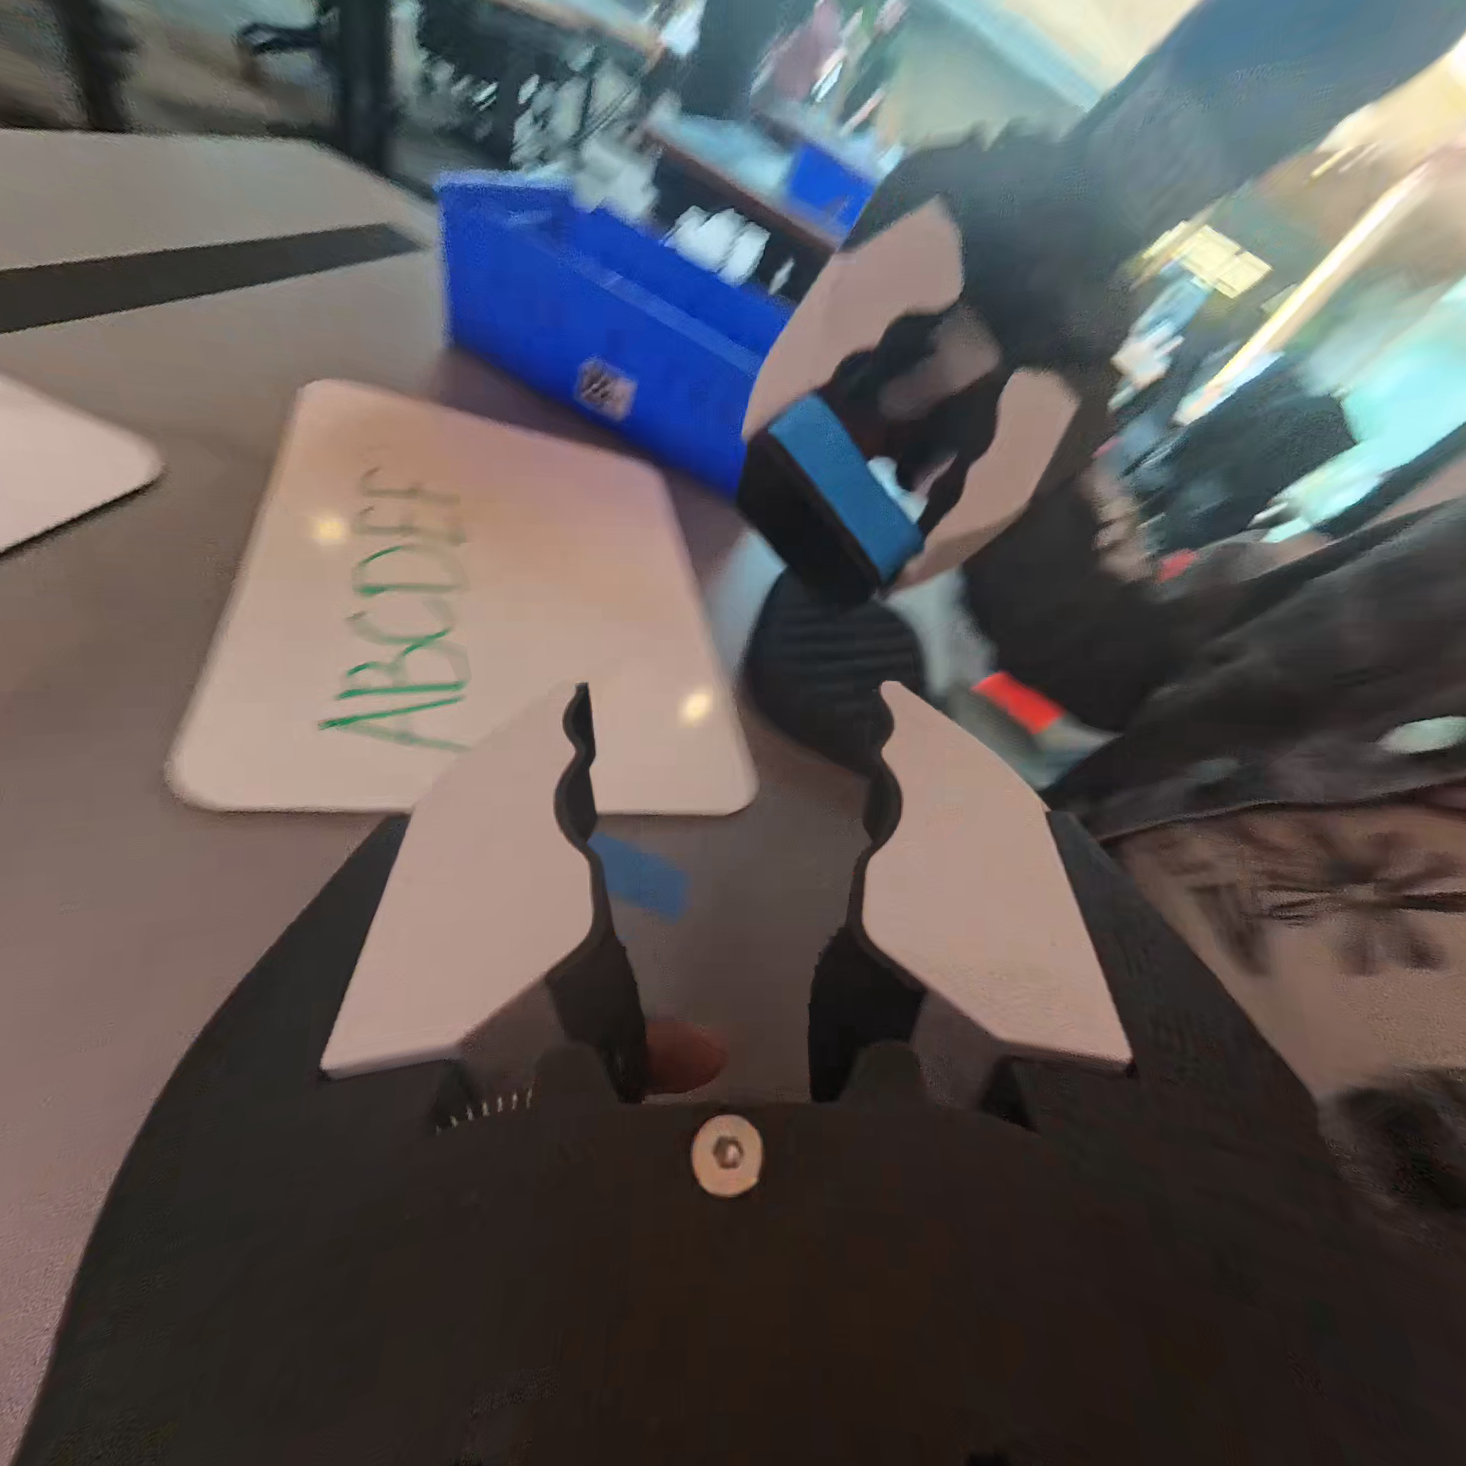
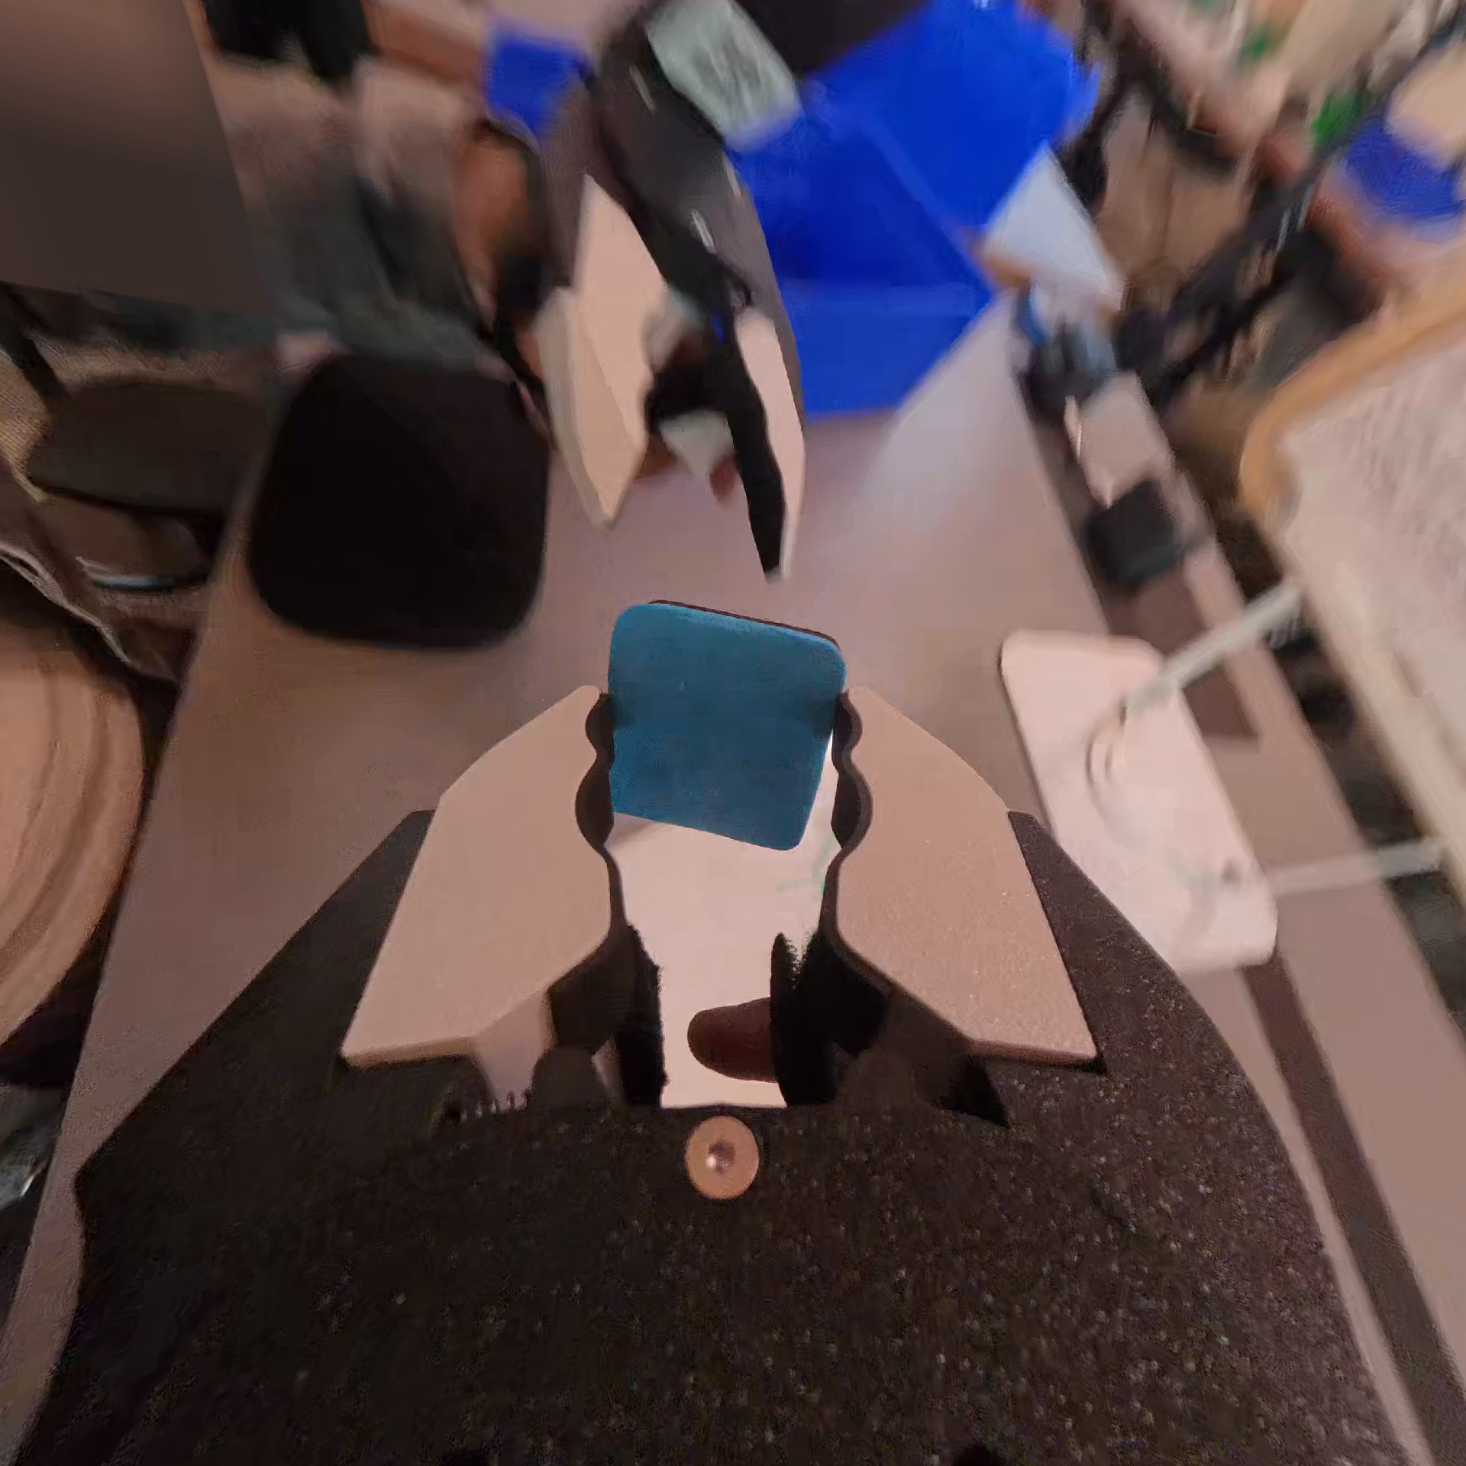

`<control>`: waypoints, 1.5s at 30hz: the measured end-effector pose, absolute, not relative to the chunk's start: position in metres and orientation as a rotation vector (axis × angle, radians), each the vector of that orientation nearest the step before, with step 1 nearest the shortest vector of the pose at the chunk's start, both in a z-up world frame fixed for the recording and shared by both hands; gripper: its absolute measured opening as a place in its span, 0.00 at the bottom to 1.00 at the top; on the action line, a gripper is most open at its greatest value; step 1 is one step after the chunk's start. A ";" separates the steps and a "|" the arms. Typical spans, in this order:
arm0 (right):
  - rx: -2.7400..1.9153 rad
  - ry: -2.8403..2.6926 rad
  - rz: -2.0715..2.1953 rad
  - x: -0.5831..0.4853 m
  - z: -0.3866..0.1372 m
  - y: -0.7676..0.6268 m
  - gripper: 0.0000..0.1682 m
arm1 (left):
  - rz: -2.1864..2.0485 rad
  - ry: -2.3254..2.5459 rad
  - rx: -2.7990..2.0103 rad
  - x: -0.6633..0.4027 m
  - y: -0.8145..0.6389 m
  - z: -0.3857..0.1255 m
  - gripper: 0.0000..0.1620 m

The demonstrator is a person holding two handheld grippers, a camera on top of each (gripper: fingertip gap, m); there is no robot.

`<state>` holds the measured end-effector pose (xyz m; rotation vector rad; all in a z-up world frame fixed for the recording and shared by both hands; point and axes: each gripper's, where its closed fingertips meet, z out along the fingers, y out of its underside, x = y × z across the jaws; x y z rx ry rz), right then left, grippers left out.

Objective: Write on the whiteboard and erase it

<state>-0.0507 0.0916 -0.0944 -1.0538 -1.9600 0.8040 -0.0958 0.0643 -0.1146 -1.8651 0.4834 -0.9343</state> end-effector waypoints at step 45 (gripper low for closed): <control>-1.645 -2.199 0.577 -0.097 -0.236 0.185 0.30 | -0.081 1.146 -2.076 -0.044 0.129 -0.251 0.00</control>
